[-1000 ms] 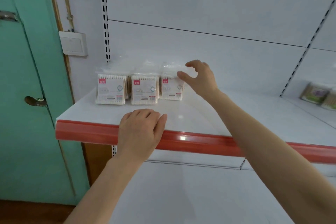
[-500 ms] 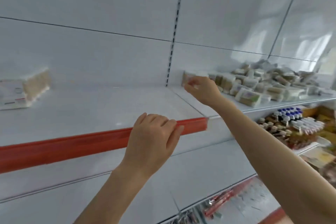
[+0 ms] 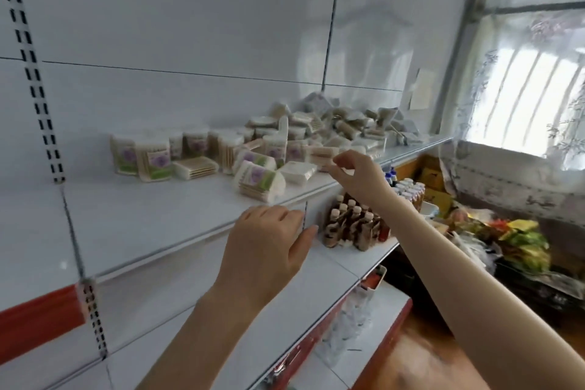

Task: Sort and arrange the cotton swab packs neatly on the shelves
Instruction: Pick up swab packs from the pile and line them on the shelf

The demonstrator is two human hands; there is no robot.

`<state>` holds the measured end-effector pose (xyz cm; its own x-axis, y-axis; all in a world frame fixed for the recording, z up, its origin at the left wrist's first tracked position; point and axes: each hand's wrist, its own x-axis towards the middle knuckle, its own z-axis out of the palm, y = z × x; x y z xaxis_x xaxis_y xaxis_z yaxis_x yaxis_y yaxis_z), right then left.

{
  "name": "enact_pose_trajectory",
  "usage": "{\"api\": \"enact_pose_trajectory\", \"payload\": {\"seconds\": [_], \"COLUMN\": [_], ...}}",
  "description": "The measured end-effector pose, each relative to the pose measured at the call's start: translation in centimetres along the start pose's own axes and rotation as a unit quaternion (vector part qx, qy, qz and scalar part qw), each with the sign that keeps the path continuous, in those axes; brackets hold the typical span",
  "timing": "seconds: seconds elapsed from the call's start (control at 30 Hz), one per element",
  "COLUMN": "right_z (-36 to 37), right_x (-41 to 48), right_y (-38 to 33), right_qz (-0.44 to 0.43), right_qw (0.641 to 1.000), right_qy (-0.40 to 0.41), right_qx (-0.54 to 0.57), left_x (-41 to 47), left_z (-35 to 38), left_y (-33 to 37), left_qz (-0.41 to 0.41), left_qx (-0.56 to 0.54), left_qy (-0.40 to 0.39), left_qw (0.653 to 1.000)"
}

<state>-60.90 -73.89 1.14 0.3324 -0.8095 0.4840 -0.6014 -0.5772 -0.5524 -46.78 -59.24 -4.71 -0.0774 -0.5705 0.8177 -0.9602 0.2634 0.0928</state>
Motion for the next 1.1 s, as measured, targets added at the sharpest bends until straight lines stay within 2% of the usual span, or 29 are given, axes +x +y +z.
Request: {"api": "enact_pose_trajectory", "payload": {"seconds": [0.27, 0.63, 0.83, 1.0, 1.1], "right_z": [-1.7, -3.3, -2.5, -1.9, -1.4], "right_x": [10.3, 22.6, 31.4, 37.4, 39.7], "right_y": [9.6, 20.2, 23.7, 25.8, 26.3], "right_qz": [0.021, 0.023, -0.065, -0.093, -0.106], "right_qw": [0.999, 0.998, 0.994, 0.987, 0.983], "right_qy": [0.032, 0.052, -0.017, -0.094, -0.113], "right_qx": [0.003, -0.029, -0.082, -0.089, -0.096], "left_x": [9.1, 19.4, 22.8, 25.5, 26.8], "left_z": [11.1, 21.6, 24.8, 27.2, 28.4], "left_y": [-0.8, 0.0, -0.5, 0.3, 1.2], "left_qz": [0.003, -0.030, -0.078, -0.152, -0.172], "left_qx": [-0.010, 0.027, 0.088, 0.154, 0.180], "left_qy": [0.033, -0.019, -0.001, 0.000, 0.016], "left_qw": [0.999, 0.999, 0.993, 0.976, 0.968]}}
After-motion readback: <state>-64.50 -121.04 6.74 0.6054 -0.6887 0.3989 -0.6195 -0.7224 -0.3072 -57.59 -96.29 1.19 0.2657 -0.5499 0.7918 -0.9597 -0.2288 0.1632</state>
